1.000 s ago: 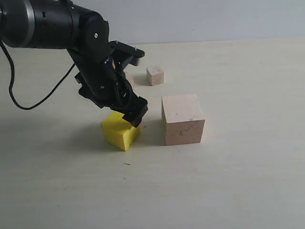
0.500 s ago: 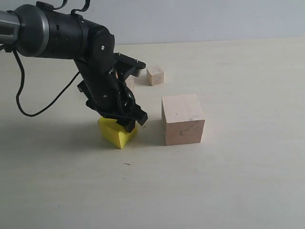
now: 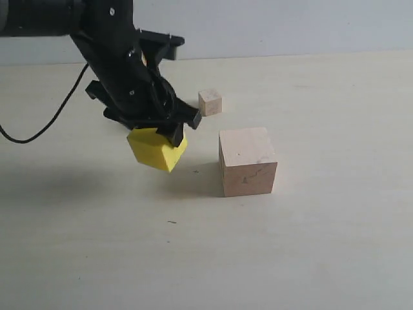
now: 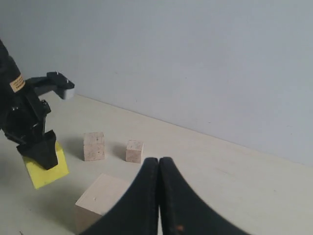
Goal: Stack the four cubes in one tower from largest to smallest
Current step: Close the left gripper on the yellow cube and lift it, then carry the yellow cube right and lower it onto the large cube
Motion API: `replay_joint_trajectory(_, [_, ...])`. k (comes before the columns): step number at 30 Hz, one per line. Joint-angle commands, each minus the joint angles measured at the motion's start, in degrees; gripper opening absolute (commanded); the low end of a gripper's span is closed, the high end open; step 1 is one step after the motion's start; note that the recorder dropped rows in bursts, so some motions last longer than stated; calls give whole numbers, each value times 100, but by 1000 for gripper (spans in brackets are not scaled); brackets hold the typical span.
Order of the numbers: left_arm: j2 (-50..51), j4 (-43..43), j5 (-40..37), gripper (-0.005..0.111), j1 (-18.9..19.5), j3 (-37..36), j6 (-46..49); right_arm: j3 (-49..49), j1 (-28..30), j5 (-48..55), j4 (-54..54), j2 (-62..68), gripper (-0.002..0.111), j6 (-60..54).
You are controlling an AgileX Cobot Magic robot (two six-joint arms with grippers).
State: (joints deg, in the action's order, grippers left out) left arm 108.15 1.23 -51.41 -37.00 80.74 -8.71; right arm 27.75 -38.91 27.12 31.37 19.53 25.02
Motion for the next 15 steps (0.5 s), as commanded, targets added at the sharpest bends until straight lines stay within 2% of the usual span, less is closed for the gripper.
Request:
replay_joint_trajectory(1, [-272, 382, -528, 1, -140, 612, -278, -16, -5, -116, 75, -21, 0, 17])
replay_joint_trajectory(7, [-18, -74, -1153, 0, -784, 1706, -1403, -16, -5, -91, 103, -21, 0, 17])
replay_joint_trajectory(11, [475, -216, -1800, 0, -905, 2429, -1783, -16, -5, 80, 624, -21, 0, 635])
replay_joint_trajectory(15, [894, -239, -1855, 0, -946, 2912, -2200, -16, -5, 233, 918, -21, 0, 985])
